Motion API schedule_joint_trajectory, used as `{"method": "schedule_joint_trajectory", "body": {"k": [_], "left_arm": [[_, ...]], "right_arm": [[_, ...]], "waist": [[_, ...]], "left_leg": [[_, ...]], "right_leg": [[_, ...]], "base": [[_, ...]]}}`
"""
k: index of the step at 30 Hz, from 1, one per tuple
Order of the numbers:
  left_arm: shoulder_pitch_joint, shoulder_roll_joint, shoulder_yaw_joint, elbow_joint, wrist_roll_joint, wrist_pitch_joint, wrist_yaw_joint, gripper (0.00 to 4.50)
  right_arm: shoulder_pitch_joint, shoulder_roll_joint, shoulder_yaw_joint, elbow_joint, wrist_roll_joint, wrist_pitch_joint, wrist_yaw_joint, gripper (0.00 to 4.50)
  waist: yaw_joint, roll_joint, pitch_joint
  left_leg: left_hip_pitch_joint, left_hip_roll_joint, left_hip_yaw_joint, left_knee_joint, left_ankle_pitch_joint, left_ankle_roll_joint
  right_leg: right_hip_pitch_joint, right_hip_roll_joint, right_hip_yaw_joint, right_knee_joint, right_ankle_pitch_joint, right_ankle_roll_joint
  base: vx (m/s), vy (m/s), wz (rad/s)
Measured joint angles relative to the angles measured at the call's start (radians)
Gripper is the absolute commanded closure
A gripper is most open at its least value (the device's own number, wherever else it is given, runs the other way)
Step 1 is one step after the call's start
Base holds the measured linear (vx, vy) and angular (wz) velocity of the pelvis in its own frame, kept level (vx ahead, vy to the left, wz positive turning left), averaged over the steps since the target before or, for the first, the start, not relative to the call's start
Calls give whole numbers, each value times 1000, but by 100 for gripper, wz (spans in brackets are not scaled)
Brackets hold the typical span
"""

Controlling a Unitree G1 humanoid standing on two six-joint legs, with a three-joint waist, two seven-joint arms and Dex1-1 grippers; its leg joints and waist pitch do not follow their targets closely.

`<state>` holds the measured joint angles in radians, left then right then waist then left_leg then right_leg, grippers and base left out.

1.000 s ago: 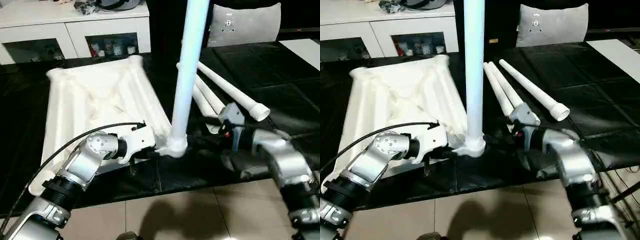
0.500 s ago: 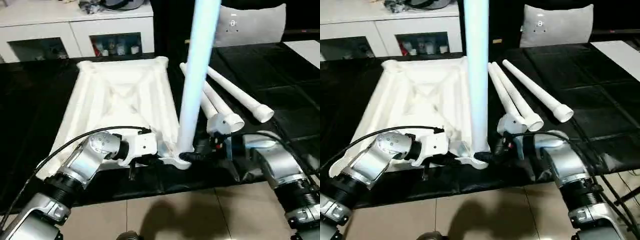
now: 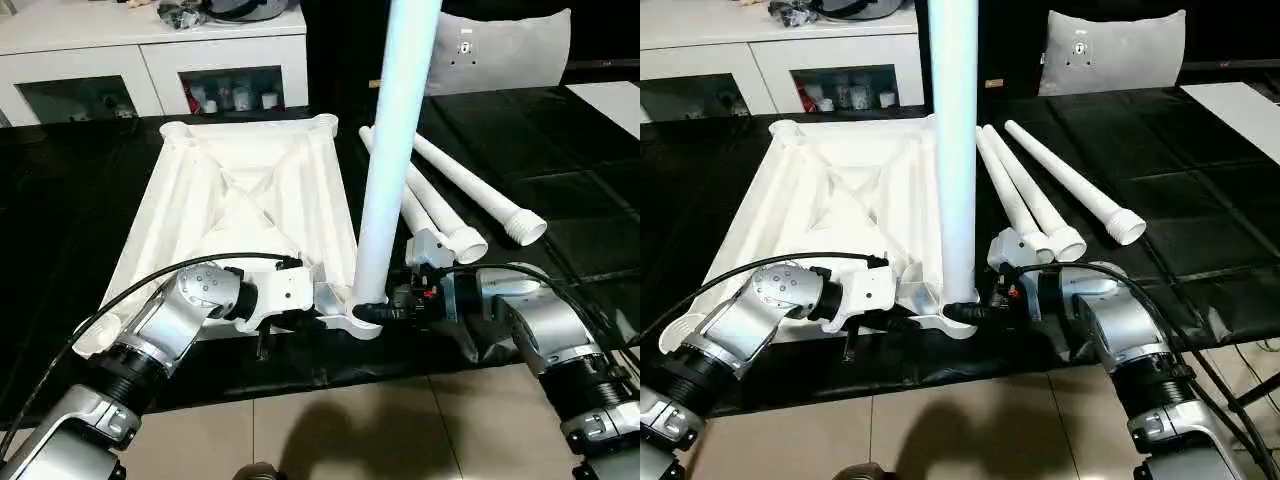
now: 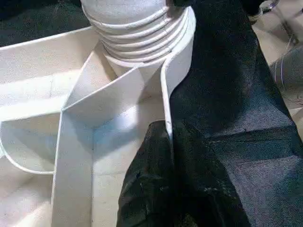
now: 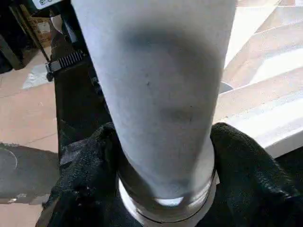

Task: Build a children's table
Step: Rotate leg to tighten

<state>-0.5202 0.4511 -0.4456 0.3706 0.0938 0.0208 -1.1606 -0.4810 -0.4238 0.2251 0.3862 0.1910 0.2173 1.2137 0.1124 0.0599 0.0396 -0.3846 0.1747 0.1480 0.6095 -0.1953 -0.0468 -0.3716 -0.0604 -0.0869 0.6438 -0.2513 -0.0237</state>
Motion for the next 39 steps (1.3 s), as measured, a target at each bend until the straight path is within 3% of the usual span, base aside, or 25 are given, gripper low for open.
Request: {"method": "schedule_joint_trajectory", "body": {"k": [8, 11, 13, 17, 19, 23, 24, 28, 33, 39], "left_arm": [[22, -1, 21, -13, -3, 33, 12, 450], [49, -6, 48, -35, -5, 92, 45, 450], [77, -40, 97, -61, 1, 194, 138, 450], [95, -121, 138, -107, 10, 347, 281, 450], [99, -166, 157, -132, 20, 415, 350, 450], [99, -235, 181, -164, 45, 502, 465, 450], [98, -244, 183, -172, 50, 516, 481, 450], [91, -258, 156, -203, 62, 544, 498, 450], [83, -238, 148, -215, 62, 547, 495, 450], [78, -176, 118, -205, 61, 479, 434, 450]], "right_arm": [[2, 36, -1, 4, -2, 24, -35, 187], [8, 82, -6, 0, -7, 52, -110, 188], [8, 171, -43, 17, -33, 89, -264, 188], [-31, 281, -97, 74, -45, 129, -490, 188], [-66, 325, -119, 116, -46, 141, -588, 189], [-116, 384, -140, 166, -69, 140, -718, 189], [-119, 389, -140, 167, -80, 133, -729, 140], [-116, 383, -140, 172, -100, 115, -738, 92], [-101, 377, -138, 175, -100, 89, -729, 58], [-4, 304, -127, 61, -86, 87, -636, 8]], "waist": [[-5, -1, -4], [-25, 0, -5], [-48, -1, -4], [-81, -4, -2], [-84, -8, 1], [-77, -13, 4], [-75, -16, 5], [-54, -18, 5], [-47, -18, 5], [-34, -16, 7]], "left_leg": [[1, 0, 0, 0, 0, 0], [6, 0, 0, -2, -1, -6], [15, 0, 4, -7, 3, -13], [17, 1, 5, -9, 5, -16], [18, 1, 4, -9, 5, -16], [17, 1, 5, -12, 5, -16], [17, 1, 5, -14, 5, -16], [12, 1, 5, -16, 7, -8], [0, 1, 5, -15, 8, -5], [0, 1, 4, -14, 8, -5]], "right_leg": [[1, 0, 0, 1, 0, 0], [7, 0, 1, 2, 0, -1], [9, 1, 5, 2, 1, -2], [7, 0, 5, 2, 0, 2], [6, 0, 5, 2, 1, 1], [4, 1, 4, 1, 6, -6], [4, 1, 4, 0, 6, -5], [-2, 1, 2, -6, 6, -5], [-11, 1, 0, -6, 7, -5], [-11, 1, 0, -6, 9, -4]], "base": [[0, 0, 0], [0, 0, 0], [0, 0, 0], [0, 0, 0], [0, 0, 0], [0, 0, 0], [0, 0, 0], [0, 0, 0], [0, 0, 0], [0, 0, 0]]}}
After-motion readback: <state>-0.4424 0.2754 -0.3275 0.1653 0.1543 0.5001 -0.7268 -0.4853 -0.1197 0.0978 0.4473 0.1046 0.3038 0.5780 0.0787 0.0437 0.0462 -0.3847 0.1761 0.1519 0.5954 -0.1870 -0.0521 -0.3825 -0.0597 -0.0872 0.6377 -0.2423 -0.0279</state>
